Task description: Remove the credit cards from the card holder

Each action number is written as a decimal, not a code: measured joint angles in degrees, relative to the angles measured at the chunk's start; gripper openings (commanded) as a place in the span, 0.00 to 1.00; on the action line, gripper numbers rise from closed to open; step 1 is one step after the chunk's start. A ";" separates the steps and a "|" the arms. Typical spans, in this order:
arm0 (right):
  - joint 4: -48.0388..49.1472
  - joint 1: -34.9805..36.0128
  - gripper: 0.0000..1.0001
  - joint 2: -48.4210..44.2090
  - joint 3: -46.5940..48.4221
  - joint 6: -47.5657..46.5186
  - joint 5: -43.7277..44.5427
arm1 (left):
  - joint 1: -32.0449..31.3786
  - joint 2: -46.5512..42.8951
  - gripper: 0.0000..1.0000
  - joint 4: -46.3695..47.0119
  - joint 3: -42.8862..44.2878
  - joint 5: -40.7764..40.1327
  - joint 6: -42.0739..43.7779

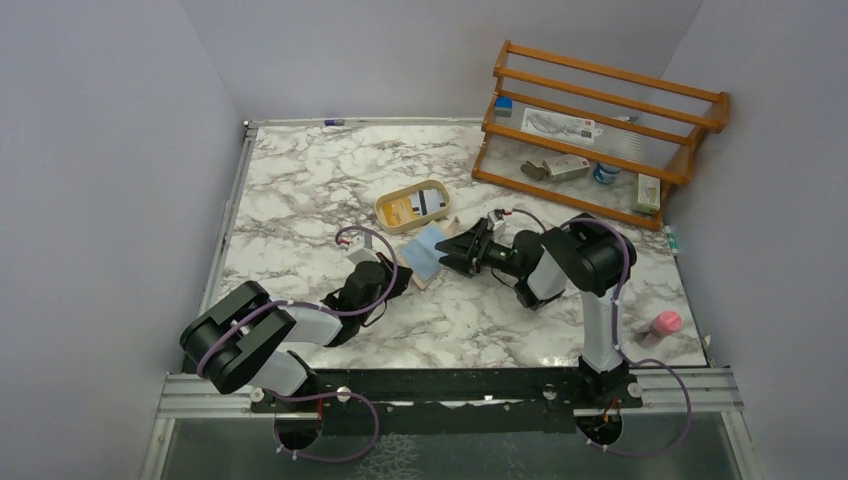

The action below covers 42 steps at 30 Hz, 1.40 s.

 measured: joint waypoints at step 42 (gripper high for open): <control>-77.50 12.09 0.72 -30.58 19.54 -56.65 19.15 | 5.31 -6.78 0.00 -8.41 3.28 27.98 17.49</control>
